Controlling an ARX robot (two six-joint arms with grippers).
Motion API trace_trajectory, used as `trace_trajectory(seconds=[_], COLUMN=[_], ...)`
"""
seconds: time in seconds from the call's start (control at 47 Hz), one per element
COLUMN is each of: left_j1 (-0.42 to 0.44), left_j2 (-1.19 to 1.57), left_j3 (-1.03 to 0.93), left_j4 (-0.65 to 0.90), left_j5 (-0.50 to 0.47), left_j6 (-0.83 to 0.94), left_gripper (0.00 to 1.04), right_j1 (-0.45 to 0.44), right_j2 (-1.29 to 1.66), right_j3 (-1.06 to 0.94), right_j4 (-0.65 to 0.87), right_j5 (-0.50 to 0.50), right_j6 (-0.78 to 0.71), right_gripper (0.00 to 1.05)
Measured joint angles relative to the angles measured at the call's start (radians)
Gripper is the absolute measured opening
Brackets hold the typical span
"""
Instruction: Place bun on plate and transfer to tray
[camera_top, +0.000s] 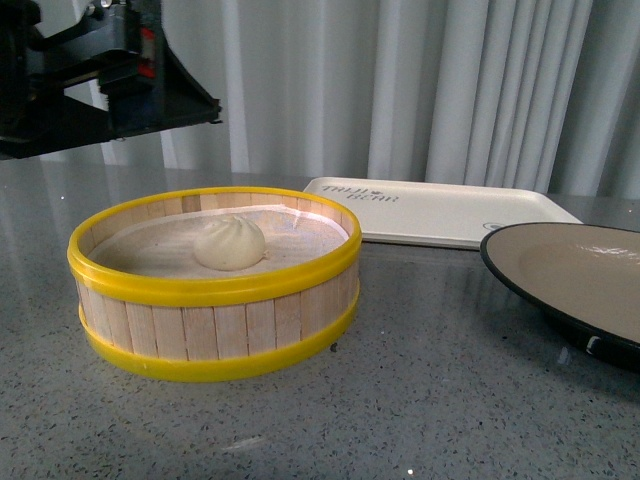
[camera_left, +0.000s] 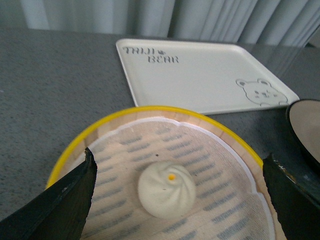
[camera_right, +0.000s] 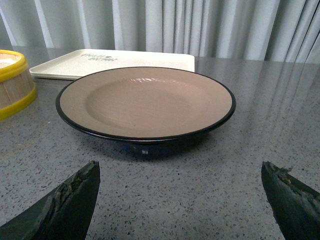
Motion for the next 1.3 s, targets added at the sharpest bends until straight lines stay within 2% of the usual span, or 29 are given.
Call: trace_trajectory(seconds=[0.149, 0.362, 0.532, 0.596, 0.724, 1.299], left_j1=[-0.050, -0.089, -0.122, -0.148, -0.192, -0.209], left_j2=[0.024, 0.053, 0.058, 0.063, 0.084, 0.178], left_j3=[0.043, 0.050, 0.049, 0.049, 0.048, 0.098], left_j4=[-0.106, -0.158, -0.129, -0.068, -0.038, -0.114], left_j5=[-0.025, -0.067, -0.128, -0.200, -0.251, -0.277], left_j6=[0.004, -0.014, -0.023, 0.017, 0.102, 0.104], left_gripper=[0.98, 0.98, 0.98, 0.98, 0.98, 0.98], right_j1=[0.000, 0.000, 0.000, 0.000, 0.000, 0.000], right_j2=[0.000, 0.000, 0.000, 0.000, 0.000, 0.000], right_j3=[0.000, 0.000, 0.000, 0.000, 0.000, 0.000], right_j4=[0.000, 0.000, 0.000, 0.000, 0.000, 0.000], right_j5=[0.000, 0.000, 0.000, 0.000, 0.000, 0.000], right_j6=[0.000, 0.000, 0.000, 0.000, 0.000, 0.000], right_gripper=[0.96, 0.96, 0.96, 0.96, 0.96, 0.96])
